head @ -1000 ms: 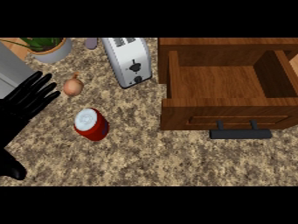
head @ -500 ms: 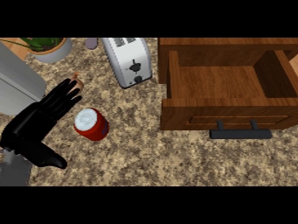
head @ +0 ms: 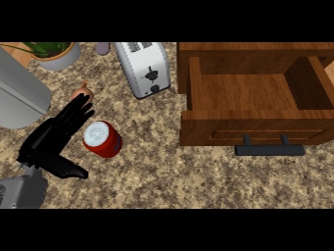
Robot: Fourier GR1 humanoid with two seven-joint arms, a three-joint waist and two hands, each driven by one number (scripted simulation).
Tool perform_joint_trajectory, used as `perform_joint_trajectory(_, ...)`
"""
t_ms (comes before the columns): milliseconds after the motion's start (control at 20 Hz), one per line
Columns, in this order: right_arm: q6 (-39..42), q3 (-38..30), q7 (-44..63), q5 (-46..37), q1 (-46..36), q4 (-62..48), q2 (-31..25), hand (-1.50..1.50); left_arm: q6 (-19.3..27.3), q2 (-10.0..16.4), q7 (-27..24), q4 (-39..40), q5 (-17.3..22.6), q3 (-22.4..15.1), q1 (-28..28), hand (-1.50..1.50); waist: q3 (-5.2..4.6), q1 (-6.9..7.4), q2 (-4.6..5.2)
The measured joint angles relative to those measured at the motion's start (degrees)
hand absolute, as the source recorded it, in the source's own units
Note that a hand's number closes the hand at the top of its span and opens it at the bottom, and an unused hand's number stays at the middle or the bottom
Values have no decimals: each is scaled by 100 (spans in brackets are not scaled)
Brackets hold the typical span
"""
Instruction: Pick up the can, place it into the drawer and close the drawer
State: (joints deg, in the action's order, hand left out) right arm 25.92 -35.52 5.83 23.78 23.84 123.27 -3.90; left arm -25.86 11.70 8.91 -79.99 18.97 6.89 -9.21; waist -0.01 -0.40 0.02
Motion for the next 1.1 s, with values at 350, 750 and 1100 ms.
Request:
perform_joint_trajectory(350,140,-124,63,5,-33,43,132,-150,-100,80,-1034,1154,-531,190,-208,-150,0,-7,2)
perform_joint_trajectory(750,251,-370,322,297,-100,107,44,-150,-208,242,-2237,2941,-1131,299,-738,-150,-4,-28,7)
perform_joint_trajectory(1100,491,-680,437,591,0,155,-3,-150,-302,281,-2966,4200,-1428,338,-1119,-150,-4,-46,10)
